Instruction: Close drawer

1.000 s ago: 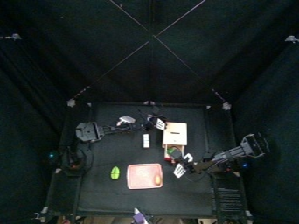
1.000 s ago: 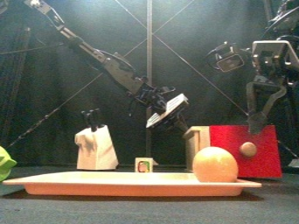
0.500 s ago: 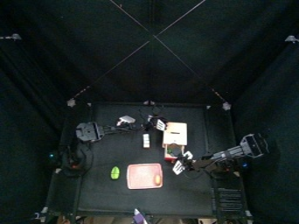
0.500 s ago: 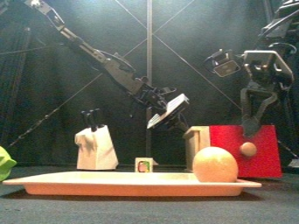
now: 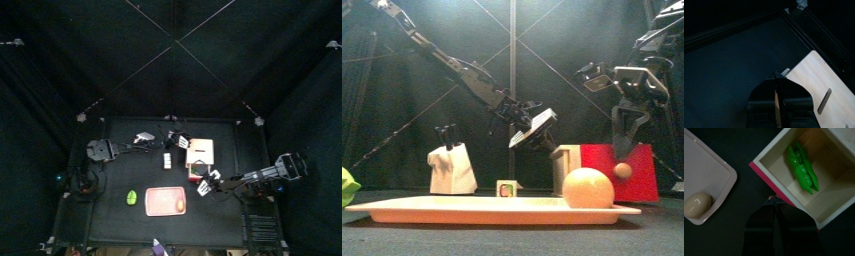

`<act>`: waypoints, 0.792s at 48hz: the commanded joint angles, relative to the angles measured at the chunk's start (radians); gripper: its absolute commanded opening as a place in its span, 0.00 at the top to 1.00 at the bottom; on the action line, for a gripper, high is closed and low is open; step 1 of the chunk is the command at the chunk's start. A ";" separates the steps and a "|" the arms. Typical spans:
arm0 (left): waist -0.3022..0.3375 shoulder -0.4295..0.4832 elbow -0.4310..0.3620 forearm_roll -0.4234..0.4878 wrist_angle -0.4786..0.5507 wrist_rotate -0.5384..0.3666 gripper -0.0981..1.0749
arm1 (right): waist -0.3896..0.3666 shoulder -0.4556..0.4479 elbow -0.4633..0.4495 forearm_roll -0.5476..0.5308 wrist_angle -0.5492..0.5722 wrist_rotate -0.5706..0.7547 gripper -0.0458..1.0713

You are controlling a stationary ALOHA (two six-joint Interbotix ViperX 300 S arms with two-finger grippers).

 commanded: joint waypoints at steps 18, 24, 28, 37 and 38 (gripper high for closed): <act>-0.002 -0.017 -0.014 0.002 -0.009 0.002 0.66 | -0.104 0.023 -0.021 -0.058 -0.005 0.003 0.73; -0.002 -0.018 -0.014 0.002 -0.009 0.002 0.66 | -0.120 0.035 -0.035 -0.104 -0.005 0.003 0.73; -0.002 -0.018 -0.015 0.002 -0.014 0.002 0.66 | -0.124 0.040 -0.041 -0.135 -0.005 0.005 0.73; -0.002 -0.018 -0.015 0.002 -0.018 0.002 0.66 | -0.146 0.048 -0.049 -0.161 -0.005 0.005 0.73; -0.002 -0.018 -0.015 0.002 -0.020 0.002 0.66 | -0.150 0.049 -0.049 -0.163 -0.005 0.005 0.73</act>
